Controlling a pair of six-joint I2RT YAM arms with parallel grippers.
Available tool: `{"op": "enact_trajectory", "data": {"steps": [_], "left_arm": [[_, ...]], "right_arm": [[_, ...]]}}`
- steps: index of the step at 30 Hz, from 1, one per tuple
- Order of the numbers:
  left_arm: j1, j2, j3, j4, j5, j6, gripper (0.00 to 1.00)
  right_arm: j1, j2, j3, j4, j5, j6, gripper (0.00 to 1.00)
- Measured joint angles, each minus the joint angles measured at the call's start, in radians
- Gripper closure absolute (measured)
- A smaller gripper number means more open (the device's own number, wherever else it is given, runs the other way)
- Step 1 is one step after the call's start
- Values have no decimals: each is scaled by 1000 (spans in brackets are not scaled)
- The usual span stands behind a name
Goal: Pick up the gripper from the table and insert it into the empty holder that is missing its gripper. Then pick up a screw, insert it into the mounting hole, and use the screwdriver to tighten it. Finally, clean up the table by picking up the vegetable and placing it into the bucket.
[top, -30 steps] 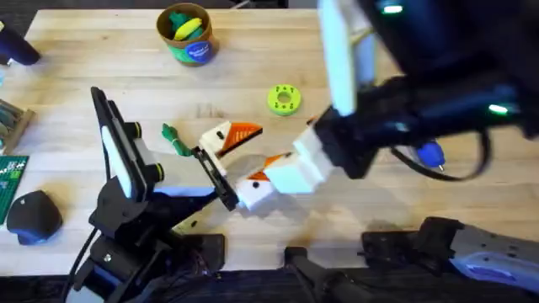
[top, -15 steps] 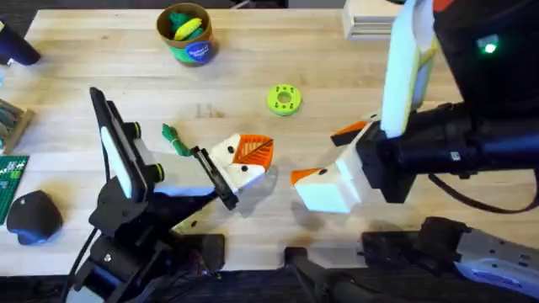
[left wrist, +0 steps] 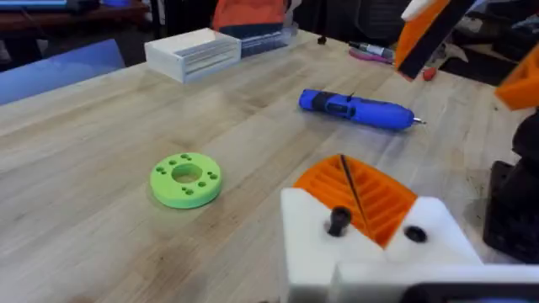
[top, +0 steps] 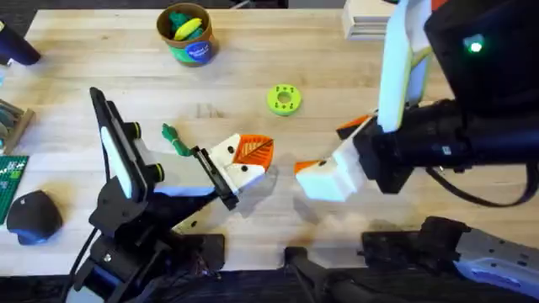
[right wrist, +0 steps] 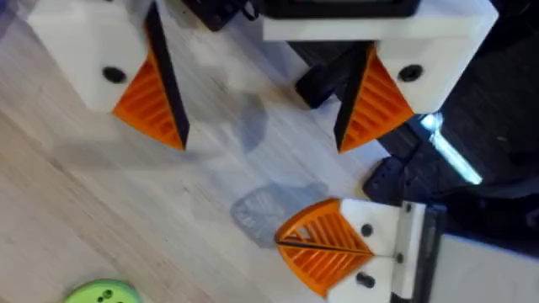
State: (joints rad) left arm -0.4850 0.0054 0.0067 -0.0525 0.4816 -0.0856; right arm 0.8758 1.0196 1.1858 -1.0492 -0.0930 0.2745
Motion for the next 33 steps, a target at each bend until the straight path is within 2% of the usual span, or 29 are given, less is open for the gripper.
{"op": "enact_trajectory", "data": {"steps": [4, 14, 16, 21, 28, 33], "left_arm": [[0, 0, 0, 0, 0, 0, 996], [0, 0, 0, 0, 0, 0, 996], [0, 0, 0, 0, 0, 0, 996], [0, 0, 0, 0, 0, 0, 996], [0, 0, 0, 0, 0, 0, 996], [0, 0, 0, 0, 0, 0, 996]], "right_arm": [[-100, 25, 0, -13, 38, 3, 7], [-523, 117, 0, 16, 137, -15, 8], [-581, 122, 0, 9, 146, -85, 8], [-707, 142, 0, -41, 169, -377, 7], [-824, 182, 0, 44, 185, -596, 8], [-954, 273, 0, 44, 187, -717, 7]]}}
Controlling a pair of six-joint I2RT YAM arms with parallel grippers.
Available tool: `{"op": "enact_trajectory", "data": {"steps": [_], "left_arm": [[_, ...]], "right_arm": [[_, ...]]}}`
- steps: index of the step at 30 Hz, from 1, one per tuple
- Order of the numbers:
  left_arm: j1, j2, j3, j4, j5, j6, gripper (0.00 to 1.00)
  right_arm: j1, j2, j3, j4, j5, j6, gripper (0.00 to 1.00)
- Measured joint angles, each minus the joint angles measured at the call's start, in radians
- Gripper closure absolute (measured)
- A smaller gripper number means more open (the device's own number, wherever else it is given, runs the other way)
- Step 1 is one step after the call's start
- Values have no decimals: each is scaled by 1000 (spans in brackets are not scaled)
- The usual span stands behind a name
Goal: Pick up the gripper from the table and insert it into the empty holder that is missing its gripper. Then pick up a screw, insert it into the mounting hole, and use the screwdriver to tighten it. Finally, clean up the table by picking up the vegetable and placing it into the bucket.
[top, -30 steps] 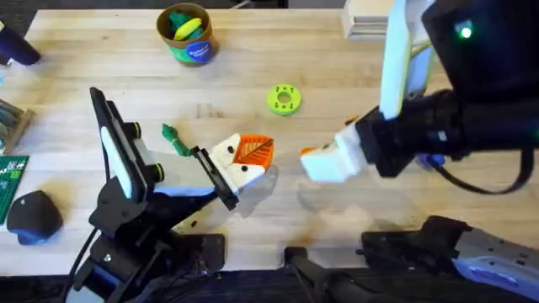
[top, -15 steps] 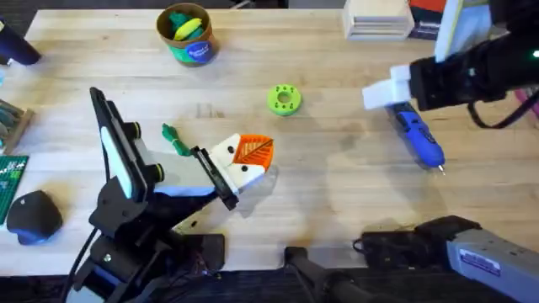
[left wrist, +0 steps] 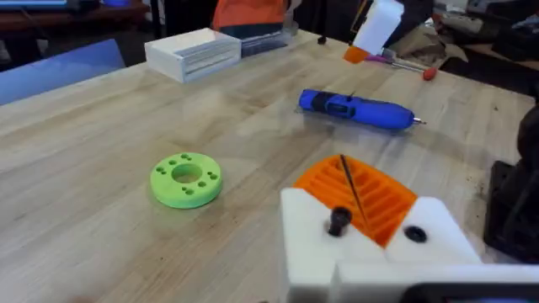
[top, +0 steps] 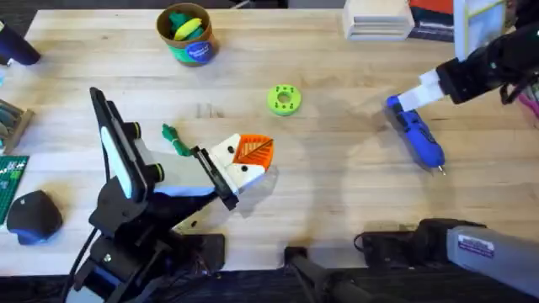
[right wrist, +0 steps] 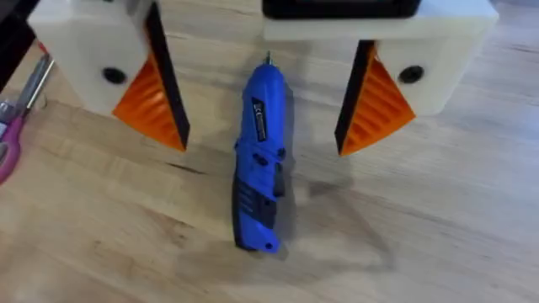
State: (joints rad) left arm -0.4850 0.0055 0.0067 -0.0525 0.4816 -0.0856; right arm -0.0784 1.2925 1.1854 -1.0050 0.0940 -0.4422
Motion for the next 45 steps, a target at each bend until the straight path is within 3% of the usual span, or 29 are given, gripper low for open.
{"op": "enact_trajectory", "data": {"steps": [6, 19, 37, 40, 45], "left_arm": [[0, 0, 0, 0, 0, 0, 996], [0, 0, 0, 0, 0, 0, 996], [0, 0, 0, 0, 0, 0, 996], [0, 0, 0, 0, 0, 0, 996], [0, 0, 0, 0, 0, 0, 996]], "right_arm": [[-84, 158, 0, 8, -5, -80, 7], [-90, 482, 0, 115, -5, -140, 7], [-90, 498, -4, 169, -16, -149, 12], [-90, 498, -5, 166, -21, -150, 64], [-90, 498, -6, 156, -27, -150, 239]]}}
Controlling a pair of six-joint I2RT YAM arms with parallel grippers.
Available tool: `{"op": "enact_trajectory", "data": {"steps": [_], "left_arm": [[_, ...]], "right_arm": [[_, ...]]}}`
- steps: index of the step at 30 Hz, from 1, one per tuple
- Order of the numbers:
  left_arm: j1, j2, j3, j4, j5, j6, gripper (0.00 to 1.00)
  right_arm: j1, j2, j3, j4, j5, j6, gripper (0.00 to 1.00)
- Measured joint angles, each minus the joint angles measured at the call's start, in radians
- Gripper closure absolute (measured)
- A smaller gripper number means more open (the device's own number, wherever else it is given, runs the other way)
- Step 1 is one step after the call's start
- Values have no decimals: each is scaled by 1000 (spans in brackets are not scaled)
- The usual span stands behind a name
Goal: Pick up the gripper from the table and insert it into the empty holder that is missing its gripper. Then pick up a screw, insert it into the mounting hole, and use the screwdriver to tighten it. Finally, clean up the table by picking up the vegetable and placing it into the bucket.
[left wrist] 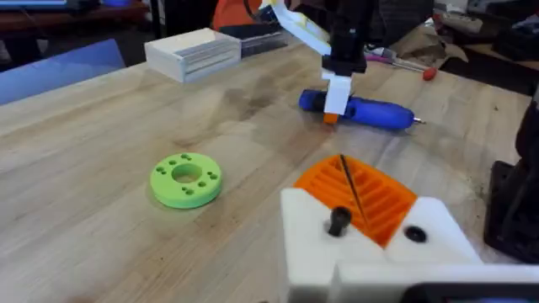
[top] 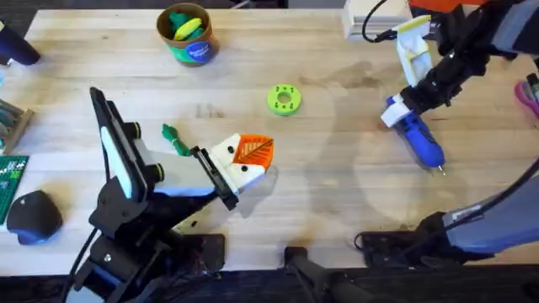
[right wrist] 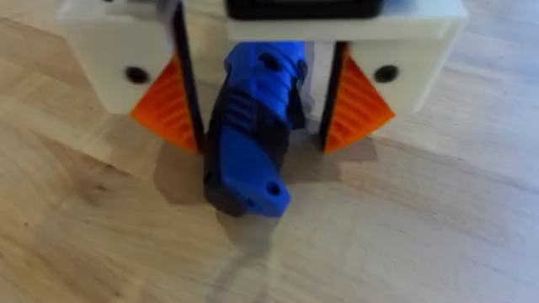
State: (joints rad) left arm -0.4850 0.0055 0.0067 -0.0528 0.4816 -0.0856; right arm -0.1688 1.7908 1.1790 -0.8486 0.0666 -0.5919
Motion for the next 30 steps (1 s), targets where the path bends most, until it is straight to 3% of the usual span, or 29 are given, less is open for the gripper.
{"op": "enact_trajectory", "data": {"steps": [10, 17, 23, 30], "left_arm": [[0, 0, 0, 0, 0, 0, 996], [0, 0, 0, 0, 0, 0, 996], [0, 0, 0, 0, 0, 0, 996], [0, 0, 0, 0, -1, 0, 996]], "right_arm": [[0, 0, -10, -1, 6, -6, 972], [0, 0, 3, -6, 5, -7, 984], [0, -4, 115, -6, 5, -5, 986], [0, -138, 191, 3, 5, 33, 989]]}}
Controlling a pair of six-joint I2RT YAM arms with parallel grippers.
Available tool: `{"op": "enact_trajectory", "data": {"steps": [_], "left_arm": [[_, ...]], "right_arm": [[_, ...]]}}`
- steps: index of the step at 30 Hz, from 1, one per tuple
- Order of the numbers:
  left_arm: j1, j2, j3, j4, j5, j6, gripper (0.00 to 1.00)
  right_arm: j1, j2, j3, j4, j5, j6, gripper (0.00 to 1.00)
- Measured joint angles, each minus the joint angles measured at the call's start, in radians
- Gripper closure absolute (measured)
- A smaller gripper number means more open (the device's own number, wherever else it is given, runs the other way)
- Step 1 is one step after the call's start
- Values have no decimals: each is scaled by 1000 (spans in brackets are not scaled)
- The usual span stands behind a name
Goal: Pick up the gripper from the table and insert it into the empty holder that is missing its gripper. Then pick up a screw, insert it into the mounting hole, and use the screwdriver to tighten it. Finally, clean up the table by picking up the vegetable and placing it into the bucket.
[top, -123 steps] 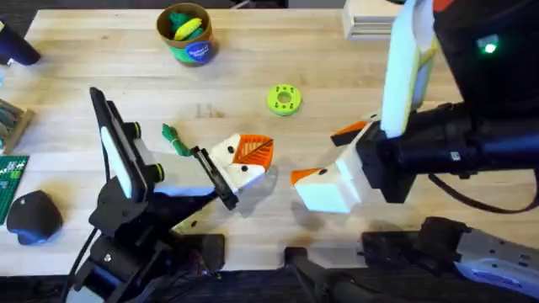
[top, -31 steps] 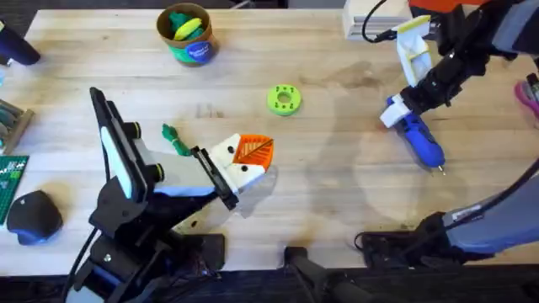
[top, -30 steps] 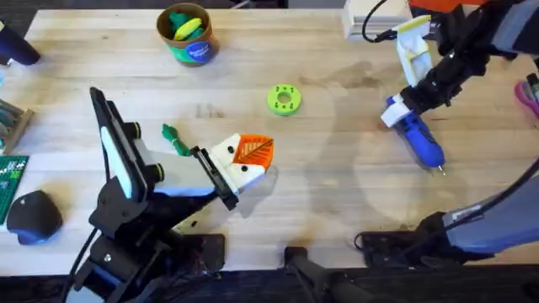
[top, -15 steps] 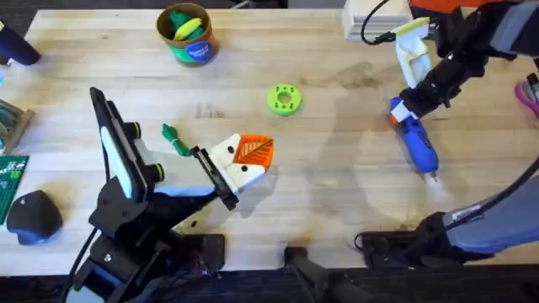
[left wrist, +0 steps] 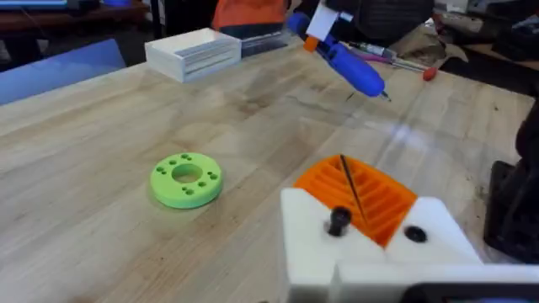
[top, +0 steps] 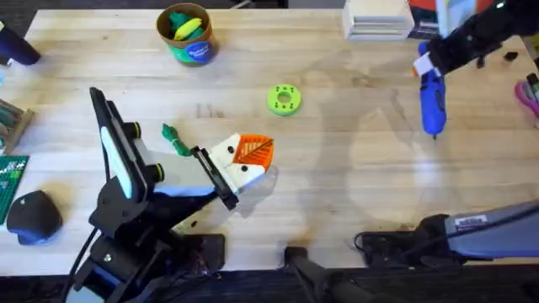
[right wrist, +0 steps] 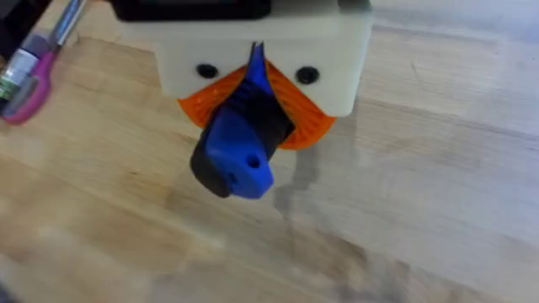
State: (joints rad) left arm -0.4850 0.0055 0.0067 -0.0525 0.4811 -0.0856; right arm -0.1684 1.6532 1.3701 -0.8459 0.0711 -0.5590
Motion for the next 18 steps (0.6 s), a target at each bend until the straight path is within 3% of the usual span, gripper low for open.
{"op": "enact_trajectory", "data": {"steps": [11, 18], "left_arm": [[0, 0, 0, 0, 0, 0, 996], [0, 0, 0, 0, -2, 0, 996]], "right_arm": [[0, -293, 2, 34, -30, 153, 993], [58, -538, -174, 160, -69, 266, 993]]}}
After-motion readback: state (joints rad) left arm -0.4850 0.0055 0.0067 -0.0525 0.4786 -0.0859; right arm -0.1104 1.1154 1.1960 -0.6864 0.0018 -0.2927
